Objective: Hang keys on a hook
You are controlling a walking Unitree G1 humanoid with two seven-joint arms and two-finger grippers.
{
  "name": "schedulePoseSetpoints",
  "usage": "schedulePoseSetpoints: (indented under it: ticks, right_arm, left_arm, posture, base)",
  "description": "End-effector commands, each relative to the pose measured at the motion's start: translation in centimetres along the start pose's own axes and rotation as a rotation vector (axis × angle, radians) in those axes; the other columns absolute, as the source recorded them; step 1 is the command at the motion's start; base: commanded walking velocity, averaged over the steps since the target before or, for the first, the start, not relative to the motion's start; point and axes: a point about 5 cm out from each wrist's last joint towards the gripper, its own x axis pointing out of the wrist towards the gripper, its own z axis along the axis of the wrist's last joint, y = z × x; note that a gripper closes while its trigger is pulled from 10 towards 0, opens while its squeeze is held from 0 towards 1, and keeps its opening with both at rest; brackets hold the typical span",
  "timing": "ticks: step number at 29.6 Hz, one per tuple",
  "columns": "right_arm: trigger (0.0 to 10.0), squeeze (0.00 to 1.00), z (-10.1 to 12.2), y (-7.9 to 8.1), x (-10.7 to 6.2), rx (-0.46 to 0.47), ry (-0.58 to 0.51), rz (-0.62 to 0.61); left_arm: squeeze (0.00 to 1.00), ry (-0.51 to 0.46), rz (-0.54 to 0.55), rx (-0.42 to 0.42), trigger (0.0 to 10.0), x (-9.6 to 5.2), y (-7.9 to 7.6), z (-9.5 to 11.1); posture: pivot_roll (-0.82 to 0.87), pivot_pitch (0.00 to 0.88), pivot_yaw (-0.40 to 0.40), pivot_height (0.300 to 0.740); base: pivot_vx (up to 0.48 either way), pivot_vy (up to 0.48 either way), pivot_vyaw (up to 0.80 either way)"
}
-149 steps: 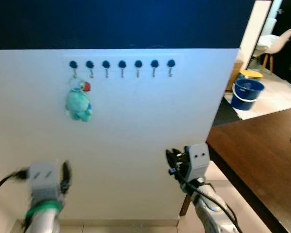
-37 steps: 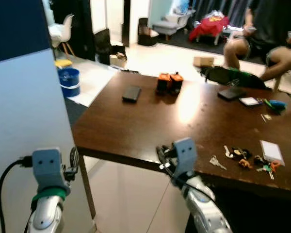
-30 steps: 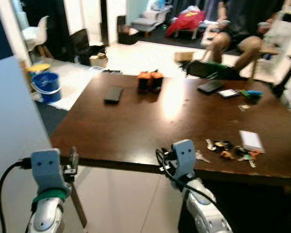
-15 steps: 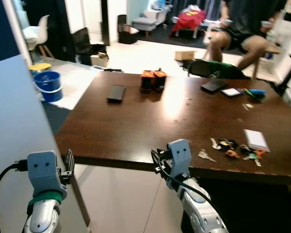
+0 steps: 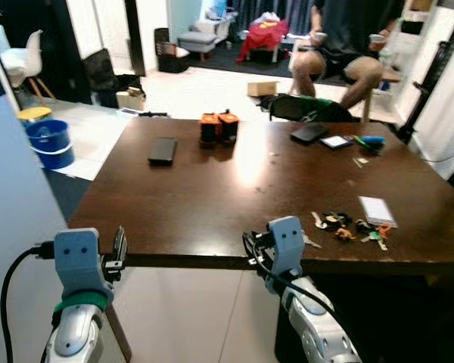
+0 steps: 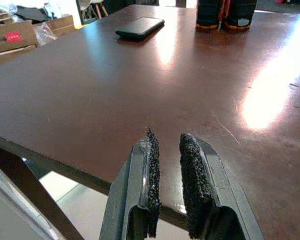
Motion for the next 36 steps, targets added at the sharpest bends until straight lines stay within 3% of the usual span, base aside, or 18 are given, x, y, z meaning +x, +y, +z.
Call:
schedulePoseSetpoints:
  ticks: [1, 12, 36]
  right_arm:
    - [10.0, 0.00, -0.43, -0.19, -0.39, 0.017, 0.007, -0.022]
    - [10.0, 0.00, -0.23, -0.32, -0.22, 0.011, 0.001, -0.024]
    - [10.0, 0.00, -0.67, -0.34, -0.46, 0.021, 0.019, -0.036]
  left_arm:
    - [0.00, 0.011, -0.010, -0.009, 10.0, -0.22, -0.12, -0.26]
    - [0.00, 0.002, -0.032, -0.005, 10.0, -0.38, -0.70, 0.02]
    - [0.00, -0.005, -0.036, 0.012, 10.0, -0.02, -0.13, 0.34]
  posture:
    - [-0.15, 0.000, 0.084, 0.740]
    - [-0.14, 0.004, 0.088, 0.740]
    - [-0.15, 0.005, 0.091, 0.740]
  base:
    - [0.000, 0.000, 0.00]
    - [0.000, -0.259, 0.00]
    - [0.000, -0.357, 0.00]
